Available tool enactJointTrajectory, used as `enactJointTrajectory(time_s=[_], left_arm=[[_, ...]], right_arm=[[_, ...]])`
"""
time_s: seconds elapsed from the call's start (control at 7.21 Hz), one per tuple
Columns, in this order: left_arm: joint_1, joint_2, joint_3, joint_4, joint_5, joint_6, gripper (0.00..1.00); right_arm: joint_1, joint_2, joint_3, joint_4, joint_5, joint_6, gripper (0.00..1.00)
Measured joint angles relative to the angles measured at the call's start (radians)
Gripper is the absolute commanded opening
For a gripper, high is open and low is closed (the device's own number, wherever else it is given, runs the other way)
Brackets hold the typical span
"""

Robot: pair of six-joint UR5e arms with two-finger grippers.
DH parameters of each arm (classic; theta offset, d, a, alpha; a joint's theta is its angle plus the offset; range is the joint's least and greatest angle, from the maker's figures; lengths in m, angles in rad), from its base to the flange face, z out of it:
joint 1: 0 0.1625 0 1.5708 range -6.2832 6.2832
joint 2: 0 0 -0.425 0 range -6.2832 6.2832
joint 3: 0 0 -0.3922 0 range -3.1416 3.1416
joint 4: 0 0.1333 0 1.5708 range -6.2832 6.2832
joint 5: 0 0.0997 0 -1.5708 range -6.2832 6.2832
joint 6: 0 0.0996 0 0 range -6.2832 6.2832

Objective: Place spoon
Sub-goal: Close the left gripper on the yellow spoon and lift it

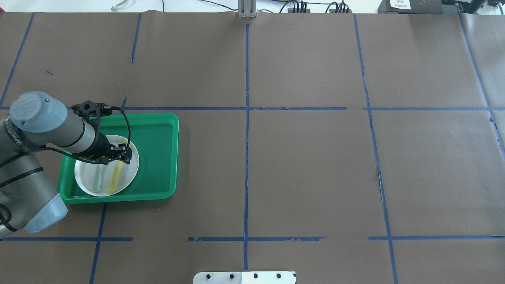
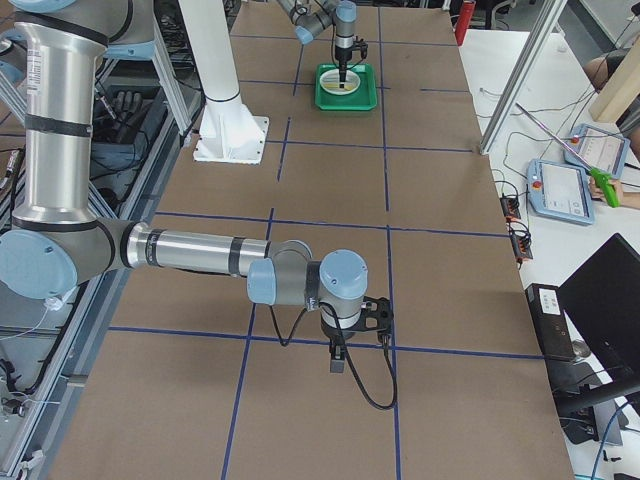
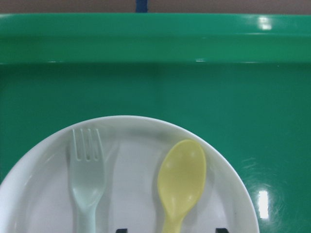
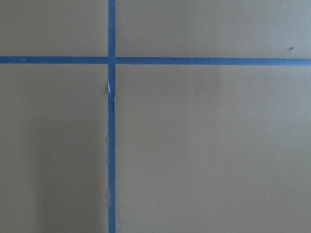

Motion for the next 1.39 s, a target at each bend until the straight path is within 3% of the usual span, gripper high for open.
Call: enactJointTrajectory(time_s=[0.42, 0.69, 1.11, 1.39], left_arm=[[0.007, 0.000, 0.019, -0.028, 0.000, 0.000, 0.58], [0.008, 0.000, 0.022, -0.031, 0.000, 0.001, 0.32], [0.007, 0.003, 0.021, -0.032, 0.000, 0.004, 0.02], [0.004, 0.008, 0.011, -0.030, 0.000, 0.006, 0.00]], right_arm=[[0.000, 0.000, 0.000, 0.000, 0.000, -0.001, 1.00], [0.000, 0.000, 0.000, 0.000, 0.000, 0.000, 1.00], [0.000, 0.000, 0.000, 0.000, 0.000, 0.000, 1.00], [0.000, 0.000, 0.000, -0.001, 0.000, 0.000, 1.00]])
